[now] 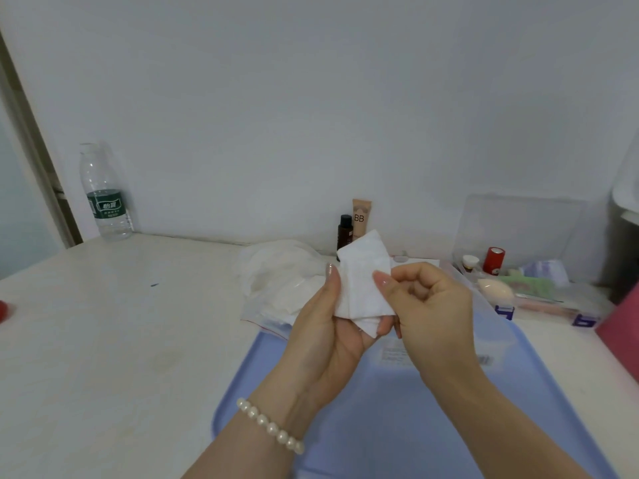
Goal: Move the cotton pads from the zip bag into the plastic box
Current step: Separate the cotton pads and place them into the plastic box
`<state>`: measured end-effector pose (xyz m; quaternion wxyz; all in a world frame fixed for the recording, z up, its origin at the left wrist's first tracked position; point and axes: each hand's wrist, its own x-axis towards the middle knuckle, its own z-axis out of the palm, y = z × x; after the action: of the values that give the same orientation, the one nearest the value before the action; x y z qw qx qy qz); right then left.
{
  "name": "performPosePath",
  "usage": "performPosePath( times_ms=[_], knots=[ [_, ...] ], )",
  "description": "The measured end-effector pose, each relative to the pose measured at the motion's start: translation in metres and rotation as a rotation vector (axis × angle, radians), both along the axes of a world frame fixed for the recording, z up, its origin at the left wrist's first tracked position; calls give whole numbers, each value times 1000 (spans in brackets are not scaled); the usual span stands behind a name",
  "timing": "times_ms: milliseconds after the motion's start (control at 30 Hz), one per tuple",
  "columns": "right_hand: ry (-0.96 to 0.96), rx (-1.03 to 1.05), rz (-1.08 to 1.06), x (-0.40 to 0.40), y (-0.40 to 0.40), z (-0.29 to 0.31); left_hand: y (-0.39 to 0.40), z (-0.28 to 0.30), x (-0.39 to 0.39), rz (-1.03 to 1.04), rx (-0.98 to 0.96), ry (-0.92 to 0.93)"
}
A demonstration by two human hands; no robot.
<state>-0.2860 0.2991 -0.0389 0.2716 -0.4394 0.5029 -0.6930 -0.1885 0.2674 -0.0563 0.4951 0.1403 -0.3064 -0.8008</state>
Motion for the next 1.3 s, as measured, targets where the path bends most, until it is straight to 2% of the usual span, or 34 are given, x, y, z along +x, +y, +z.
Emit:
performPosePath(
  times_ms=[133, 433, 567, 700, 733, 767, 867, 900, 1033, 1133, 1200, 1300],
  knots=[
    [34, 11, -40, -1, -1, -2, 1, -4, 1, -12, -104, -78],
    [301, -102, -81, -10, -7, -1, -1, -1, 5, -61, -108, -43],
    [451, -299, -190, -8, -6, -7, 0, 0, 7, -98, -92, -21],
    [769, -547, -337, -13, -8, -18, 1, 4, 10, -144, -20, 65],
    [761, -546, -322, -14, -8, -19, 1, 4, 11, -133, -12, 59],
    [671, -492, -277, -13, -7, -18, -1, 3, 11, -117, -14, 47],
    [181, -229, -36, -10, -3, -6, -3, 3, 10, -80, -26, 19],
    [81, -168, 26, -11, -2, -2, -4, 3, 10, -72, -24, 13],
    [-99, -69, 99, -30, -10, 3, -4, 1, 7, -58, -11, -11],
    [-299, -117, 190, -41, -10, 7, -5, -1, 6, -28, -6, -26],
    [-264, -133, 267, -42, -7, 13, -5, -1, 6, -4, -12, -39],
    [-39, -62, 303, -27, 2, 18, -4, -1, 3, -4, -50, -59]
  ],
)
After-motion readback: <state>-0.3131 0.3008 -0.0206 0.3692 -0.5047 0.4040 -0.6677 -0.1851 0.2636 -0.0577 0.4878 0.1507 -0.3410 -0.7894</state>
